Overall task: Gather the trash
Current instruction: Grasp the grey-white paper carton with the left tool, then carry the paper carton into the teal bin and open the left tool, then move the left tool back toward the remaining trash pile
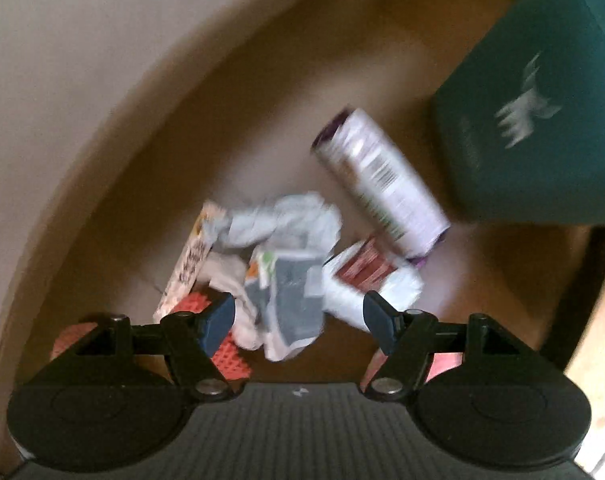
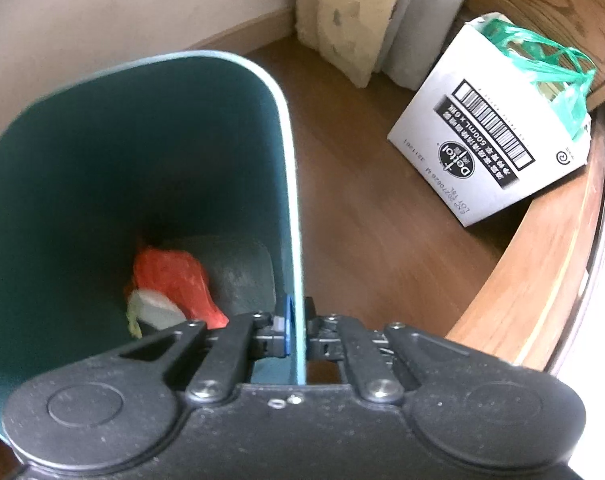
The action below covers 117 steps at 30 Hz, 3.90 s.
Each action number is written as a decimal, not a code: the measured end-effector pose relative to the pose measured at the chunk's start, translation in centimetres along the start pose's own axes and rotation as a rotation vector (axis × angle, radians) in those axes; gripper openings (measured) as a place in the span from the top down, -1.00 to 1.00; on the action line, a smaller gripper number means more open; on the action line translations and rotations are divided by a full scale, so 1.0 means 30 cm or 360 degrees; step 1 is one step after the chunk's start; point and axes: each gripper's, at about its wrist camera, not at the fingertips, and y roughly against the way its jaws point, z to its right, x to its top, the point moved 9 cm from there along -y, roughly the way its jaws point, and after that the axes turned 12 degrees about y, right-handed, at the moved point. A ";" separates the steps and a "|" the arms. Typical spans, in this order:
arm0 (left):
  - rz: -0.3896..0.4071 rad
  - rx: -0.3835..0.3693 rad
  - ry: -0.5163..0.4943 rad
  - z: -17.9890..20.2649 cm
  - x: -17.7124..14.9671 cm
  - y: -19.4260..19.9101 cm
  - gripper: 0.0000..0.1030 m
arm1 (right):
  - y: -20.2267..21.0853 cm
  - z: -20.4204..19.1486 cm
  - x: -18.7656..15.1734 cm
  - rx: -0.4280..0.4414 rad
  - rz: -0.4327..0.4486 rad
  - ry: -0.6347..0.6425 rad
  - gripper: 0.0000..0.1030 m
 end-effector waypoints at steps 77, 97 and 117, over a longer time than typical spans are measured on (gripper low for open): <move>0.0144 -0.0154 -0.0237 0.814 0.235 0.258 0.92 | 0.022 -0.050 0.047 0.0083 0.0193 0.0145 0.94; 0.0335 -0.0397 -0.0218 0.571 0.129 0.554 -0.52 | 0.004 -0.047 0.050 0.0072 0.0163 0.0137 0.95; 0.0244 0.0020 0.0032 0.038 0.043 0.162 -0.53 | -0.053 0.009 -0.010 0.0121 0.0009 -0.0052 0.97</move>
